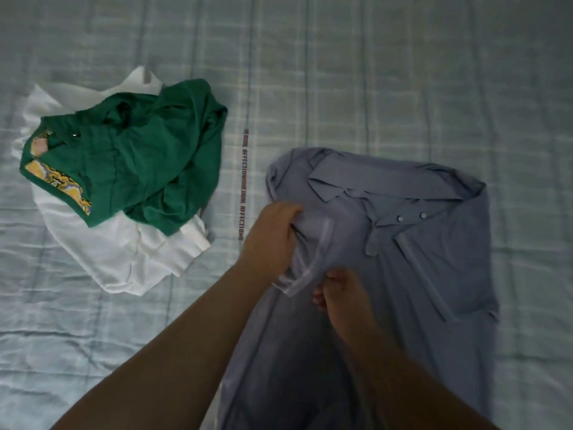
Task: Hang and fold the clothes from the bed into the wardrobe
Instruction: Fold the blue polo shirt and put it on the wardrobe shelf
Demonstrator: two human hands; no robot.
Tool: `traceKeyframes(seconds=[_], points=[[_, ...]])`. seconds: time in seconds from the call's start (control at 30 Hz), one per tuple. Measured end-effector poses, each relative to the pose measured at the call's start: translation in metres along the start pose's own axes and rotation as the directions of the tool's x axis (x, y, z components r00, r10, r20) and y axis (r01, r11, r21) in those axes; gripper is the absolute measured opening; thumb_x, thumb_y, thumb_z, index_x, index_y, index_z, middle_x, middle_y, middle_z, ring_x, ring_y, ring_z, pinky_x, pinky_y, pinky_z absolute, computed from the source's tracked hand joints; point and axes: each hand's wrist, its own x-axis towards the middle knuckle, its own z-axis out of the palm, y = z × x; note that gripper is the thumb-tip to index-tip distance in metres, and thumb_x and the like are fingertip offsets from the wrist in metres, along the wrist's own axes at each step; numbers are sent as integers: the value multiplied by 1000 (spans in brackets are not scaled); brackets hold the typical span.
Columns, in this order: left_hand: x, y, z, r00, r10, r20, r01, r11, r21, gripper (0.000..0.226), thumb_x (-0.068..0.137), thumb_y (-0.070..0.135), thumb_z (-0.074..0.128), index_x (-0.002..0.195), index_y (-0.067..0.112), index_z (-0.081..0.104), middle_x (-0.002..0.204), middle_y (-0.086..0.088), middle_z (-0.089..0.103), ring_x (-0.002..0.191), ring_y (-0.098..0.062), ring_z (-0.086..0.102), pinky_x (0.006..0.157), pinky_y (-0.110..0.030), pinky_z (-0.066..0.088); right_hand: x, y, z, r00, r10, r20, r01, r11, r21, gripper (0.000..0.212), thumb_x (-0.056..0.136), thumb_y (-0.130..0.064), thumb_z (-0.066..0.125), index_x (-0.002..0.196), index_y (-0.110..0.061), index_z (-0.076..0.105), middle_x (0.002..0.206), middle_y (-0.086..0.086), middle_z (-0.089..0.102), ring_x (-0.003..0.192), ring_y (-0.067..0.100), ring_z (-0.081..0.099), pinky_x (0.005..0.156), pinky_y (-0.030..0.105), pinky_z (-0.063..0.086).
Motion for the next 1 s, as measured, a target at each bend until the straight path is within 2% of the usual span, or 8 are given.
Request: traceKeyframes(seconds=[0.13, 0.27, 0.43, 0.57, 0.63, 0.8, 0.9, 1.0], points=[[4, -10, -6, 1000, -4, -25, 4, 999, 36, 50, 87, -18, 47, 134, -4, 55, 146, -24, 45, 137, -36, 43, 118, -43, 31, 12, -16, -18, 934, -352, -64, 301, 868, -395, 11, 95, -15, 50, 89, -24, 53, 76, -9, 57, 73, 17, 56, 61, 25, 37], [26, -21, -17, 992, -32, -120, 52, 985, 165, 52, 85, -5, 54, 135, 9, 59, 152, -21, 37, 138, -36, 36, 115, -44, 33, 35, -53, -16, 792, -604, 83, 559, 664, -497, 21, 94, -10, 55, 113, -15, 59, 108, 2, 55, 93, 9, 48, 85, 24, 40], [69, -38, -39, 1000, 8, -24, 0, 949, 315, 36, 88, 18, 43, 107, 16, 74, 143, -21, 48, 125, -45, 45, 103, -46, 39, 68, -81, -3, 805, -547, 228, 553, 554, -622, 27, 95, -16, 58, 121, -9, 60, 122, 12, 55, 117, 28, 50, 99, 35, 40], [100, -51, -52, 991, 38, 132, -93, 890, 446, 19, 87, 12, 68, 101, 21, 76, 134, -14, 56, 125, -39, 46, 105, -47, 37, 72, -86, 1, 825, -523, 213, 517, 548, -657, 8, 95, -15, 50, 90, -10, 54, 100, 9, 51, 98, 31, 52, 81, 44, 44], [112, -51, -55, 987, 58, 153, -113, 918, 380, 14, 91, 16, 66, 102, 18, 74, 120, -8, 64, 115, -31, 53, 101, -39, 38, 69, -85, 1, 848, -512, 139, 475, 615, -630, 16, 95, -15, 46, 80, -17, 41, 82, 0, 46, 79, 27, 50, 67, 41, 39], [142, -31, -55, 974, -139, 180, 107, 979, 176, 6, 93, 19, 60, 93, 25, 63, 91, 9, 65, 86, -12, 60, 68, -22, 44, 69, -81, -12, 876, -481, 9, 406, 728, -553, 11, 100, -28, 45, 92, -21, 43, 71, 1, 53, 66, 29, 55, 59, 42, 45], [153, -21, -44, 967, -161, 198, 113, 966, 231, 14, 89, 11, 59, 95, 23, 58, 96, 1, 65, 84, -17, 61, 63, -23, 44, 76, -82, -21, 881, -473, 11, 379, 692, -614, 11, 100, -30, 47, 94, -21, 45, 73, -1, 54, 72, 32, 58, 63, 43, 49], [153, -16, -31, 966, -188, 178, 141, 959, 248, 25, 89, 8, 57, 113, 17, 57, 116, -9, 56, 95, -25, 59, 79, -35, 52, 78, -79, -24, 895, -445, 28, 342, 645, -683, 10, 99, -29, 50, 97, -20, 45, 86, 2, 56, 85, 35, 61, 69, 46, 51]])
